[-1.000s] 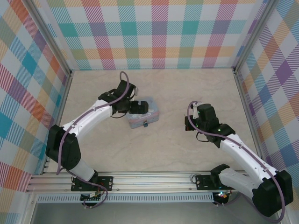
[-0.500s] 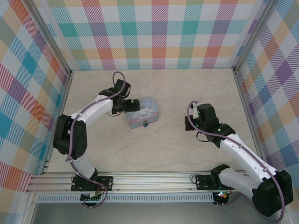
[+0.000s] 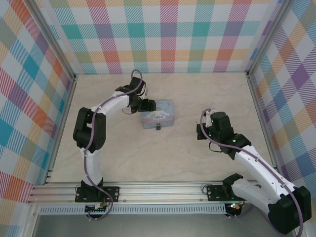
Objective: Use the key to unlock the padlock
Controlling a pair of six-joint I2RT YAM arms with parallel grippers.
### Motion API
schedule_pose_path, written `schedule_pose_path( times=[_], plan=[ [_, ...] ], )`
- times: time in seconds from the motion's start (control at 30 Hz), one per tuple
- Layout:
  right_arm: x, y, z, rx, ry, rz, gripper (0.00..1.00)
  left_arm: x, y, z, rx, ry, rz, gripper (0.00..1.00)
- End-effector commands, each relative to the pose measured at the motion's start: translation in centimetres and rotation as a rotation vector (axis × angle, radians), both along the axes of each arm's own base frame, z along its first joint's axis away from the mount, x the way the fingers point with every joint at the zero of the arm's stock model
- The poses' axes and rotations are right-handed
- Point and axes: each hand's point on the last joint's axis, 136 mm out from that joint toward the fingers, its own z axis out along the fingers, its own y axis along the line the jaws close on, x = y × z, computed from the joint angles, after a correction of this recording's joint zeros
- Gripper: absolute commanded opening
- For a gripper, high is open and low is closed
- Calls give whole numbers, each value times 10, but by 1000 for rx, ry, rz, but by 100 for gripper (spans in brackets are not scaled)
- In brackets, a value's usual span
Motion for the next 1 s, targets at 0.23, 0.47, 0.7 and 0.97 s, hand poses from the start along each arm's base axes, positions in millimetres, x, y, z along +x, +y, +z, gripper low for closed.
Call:
schedule_pose_path(
  times=[0.23,0.47,0.7,0.97],
  plan=[
    [-3,-4,4,8,-18,-1,1,-31,-45,-38,123,67,-517,78],
    [-4,1,4,22,-17,26,1,-31,-64,-28,74,4,-697,78],
    [-4,6,4,40,-10,41,1,-16,-77,18,24,-104,-683,84],
    [-3,12,4,70,-9,60,1,-21,-68,96,-81,-336,-560,93]
  ],
)
